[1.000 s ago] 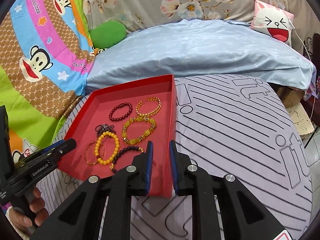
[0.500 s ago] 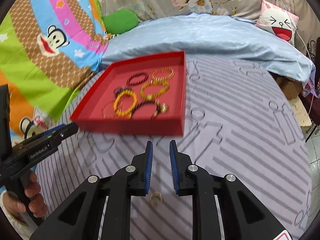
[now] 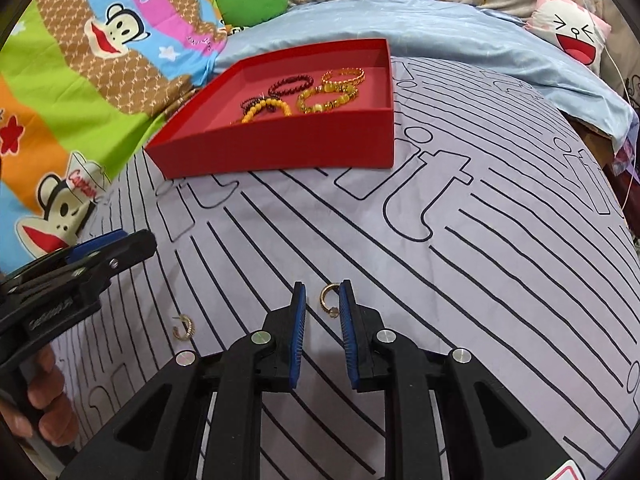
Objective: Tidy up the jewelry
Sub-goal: 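Move both tools back to the remaining gold hoop earrings, then close each tool on a gold hoop earring and lift toward the tray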
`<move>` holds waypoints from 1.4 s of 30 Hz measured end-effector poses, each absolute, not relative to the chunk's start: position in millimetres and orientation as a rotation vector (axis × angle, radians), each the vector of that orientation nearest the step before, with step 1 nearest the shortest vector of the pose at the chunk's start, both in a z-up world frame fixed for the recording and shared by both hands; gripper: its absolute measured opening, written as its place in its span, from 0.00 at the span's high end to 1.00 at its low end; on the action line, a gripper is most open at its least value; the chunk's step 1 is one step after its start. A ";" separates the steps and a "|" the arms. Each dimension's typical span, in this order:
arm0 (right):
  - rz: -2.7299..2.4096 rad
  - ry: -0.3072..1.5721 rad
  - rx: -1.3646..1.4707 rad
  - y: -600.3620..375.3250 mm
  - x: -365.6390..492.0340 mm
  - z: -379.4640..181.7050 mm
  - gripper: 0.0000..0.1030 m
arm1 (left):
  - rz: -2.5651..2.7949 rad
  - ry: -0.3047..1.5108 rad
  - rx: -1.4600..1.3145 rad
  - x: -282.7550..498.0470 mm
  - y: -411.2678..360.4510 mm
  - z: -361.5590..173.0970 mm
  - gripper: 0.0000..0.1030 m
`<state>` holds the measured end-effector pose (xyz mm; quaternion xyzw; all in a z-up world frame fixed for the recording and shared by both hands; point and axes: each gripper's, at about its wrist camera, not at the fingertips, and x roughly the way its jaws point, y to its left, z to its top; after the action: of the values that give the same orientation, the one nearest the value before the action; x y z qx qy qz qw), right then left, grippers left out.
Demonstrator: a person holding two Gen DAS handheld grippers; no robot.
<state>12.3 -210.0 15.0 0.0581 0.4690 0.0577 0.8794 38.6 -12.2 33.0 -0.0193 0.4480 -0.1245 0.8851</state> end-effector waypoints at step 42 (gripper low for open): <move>0.080 0.967 0.114 -214.7 5.0 13.0 0.85 | -0.345 0.979 0.047 6.5 -41.9 9.3 0.66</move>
<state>5.0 -214.7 13.0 0.0546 0.4644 0.0385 0.8831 6.5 -41.9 9.3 0.0226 0.4679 -0.1646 0.8680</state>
